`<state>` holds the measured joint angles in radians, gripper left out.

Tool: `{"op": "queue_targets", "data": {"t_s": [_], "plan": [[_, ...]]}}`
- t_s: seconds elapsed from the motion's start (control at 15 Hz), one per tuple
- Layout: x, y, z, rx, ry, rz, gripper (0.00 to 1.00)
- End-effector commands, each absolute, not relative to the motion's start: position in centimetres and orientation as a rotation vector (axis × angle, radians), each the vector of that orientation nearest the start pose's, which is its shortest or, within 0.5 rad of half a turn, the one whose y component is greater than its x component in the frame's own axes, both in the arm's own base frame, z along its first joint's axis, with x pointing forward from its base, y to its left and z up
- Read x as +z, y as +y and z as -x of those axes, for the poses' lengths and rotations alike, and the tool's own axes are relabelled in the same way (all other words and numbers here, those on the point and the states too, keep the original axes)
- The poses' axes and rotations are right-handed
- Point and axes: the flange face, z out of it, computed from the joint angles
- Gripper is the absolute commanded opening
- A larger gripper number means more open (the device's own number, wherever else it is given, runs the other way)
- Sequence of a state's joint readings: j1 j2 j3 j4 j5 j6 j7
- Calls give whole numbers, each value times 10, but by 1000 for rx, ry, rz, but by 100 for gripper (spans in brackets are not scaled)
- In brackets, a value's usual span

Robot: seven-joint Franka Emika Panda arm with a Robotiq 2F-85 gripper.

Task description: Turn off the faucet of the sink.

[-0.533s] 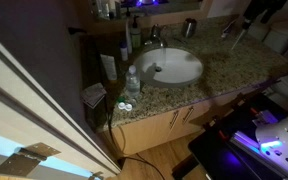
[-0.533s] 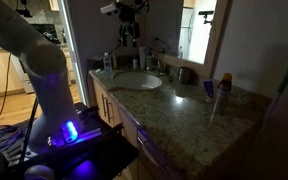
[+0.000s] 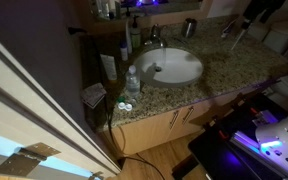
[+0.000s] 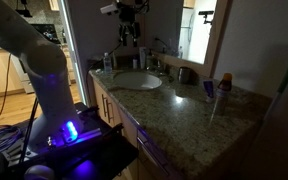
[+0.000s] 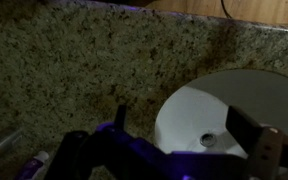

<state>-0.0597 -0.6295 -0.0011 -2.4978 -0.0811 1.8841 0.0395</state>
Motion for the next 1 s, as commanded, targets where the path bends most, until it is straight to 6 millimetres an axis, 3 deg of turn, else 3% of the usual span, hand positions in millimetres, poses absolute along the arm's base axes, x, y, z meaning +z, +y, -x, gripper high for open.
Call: {"op": "queue_targets", "data": {"t_s": [0.0, 0.2, 0.47, 0.53, 0.6, 0.93], "plan": [[500, -28, -364, -140, -11, 3173, 100], [502, -27, -368, -204, -26, 3124, 100], [506, -26, -370, -162, 8, 3167, 100], [506, -26, -366, -56, 47, 3171, 100], [506, -27, -359, 92, -35, 3161, 100], [508, -21, -342, 377, -232, 3021, 100]]}}
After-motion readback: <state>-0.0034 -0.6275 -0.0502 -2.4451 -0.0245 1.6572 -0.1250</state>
